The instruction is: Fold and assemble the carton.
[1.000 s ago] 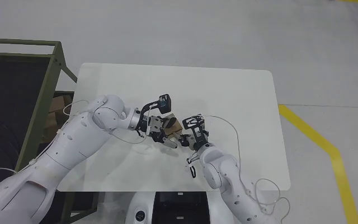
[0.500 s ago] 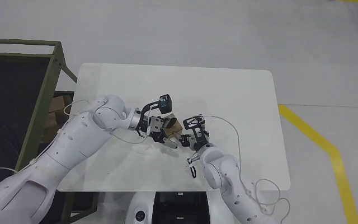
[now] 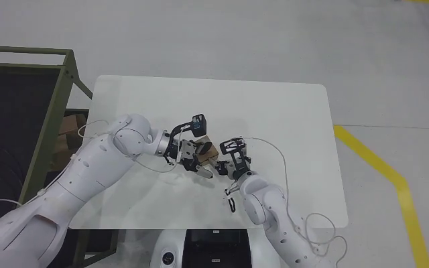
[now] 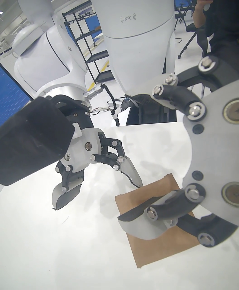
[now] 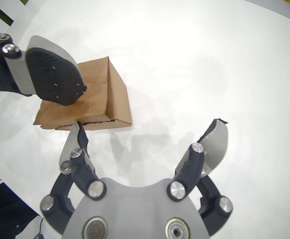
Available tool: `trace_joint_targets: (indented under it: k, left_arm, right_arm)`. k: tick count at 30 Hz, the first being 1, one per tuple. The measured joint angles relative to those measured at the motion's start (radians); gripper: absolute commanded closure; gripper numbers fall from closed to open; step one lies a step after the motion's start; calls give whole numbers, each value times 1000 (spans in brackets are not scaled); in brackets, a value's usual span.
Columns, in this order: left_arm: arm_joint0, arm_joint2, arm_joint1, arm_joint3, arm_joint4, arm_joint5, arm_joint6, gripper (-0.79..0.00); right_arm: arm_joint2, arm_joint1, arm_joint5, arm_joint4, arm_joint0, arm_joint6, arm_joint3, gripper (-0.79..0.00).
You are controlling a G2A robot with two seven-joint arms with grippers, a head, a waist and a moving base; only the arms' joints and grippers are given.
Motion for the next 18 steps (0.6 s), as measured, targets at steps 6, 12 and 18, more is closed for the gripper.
trace_joint_targets:
  k: [6,12,18]
  left_arm:
    - [-4,4,-2,8,-2,-2,3,-785]
    - [-6,6,-4,13,-3,-4,4,-785]
    - [-8,9,-5,16,-3,-7,7,-785]
  right_arm:
    - [27,0,-8,59,-18,-36,-16,-785]
    - [56,-6,20,164,-22,-78,-24,-785]
    - [54,-11,38,186,-1,-69,-4,-785]
